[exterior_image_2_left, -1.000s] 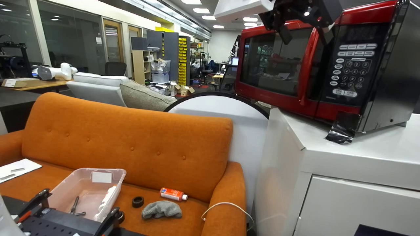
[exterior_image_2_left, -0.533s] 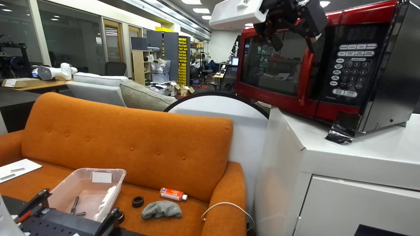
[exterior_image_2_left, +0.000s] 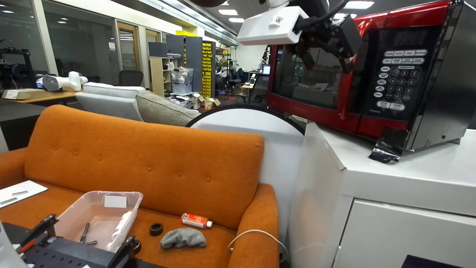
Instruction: Open the microwave door
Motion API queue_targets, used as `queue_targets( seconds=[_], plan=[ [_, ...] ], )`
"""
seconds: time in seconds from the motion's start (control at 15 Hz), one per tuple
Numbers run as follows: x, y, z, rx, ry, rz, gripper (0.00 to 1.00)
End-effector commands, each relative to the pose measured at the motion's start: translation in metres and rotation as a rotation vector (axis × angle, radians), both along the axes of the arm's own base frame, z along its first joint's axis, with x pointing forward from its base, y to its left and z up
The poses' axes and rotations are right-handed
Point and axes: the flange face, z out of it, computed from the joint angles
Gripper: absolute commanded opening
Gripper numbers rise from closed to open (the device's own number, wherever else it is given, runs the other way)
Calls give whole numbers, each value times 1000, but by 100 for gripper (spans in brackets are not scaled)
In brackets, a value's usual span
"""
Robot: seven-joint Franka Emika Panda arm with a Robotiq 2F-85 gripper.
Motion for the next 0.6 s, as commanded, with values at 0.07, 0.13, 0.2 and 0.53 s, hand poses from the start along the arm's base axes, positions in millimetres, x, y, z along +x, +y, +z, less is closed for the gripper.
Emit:
queue_targets(
  seconds=[0.07, 0.13, 0.2, 0.53],
  plan=[
    [4, -3, -8, 4, -3, 51, 100],
    [6, -5, -11, 3, -1, 54, 100],
    [7, -7, -13, -6, -1, 51, 100],
    [11, -17, -18, 4, -2, 42, 100]
  ],
)
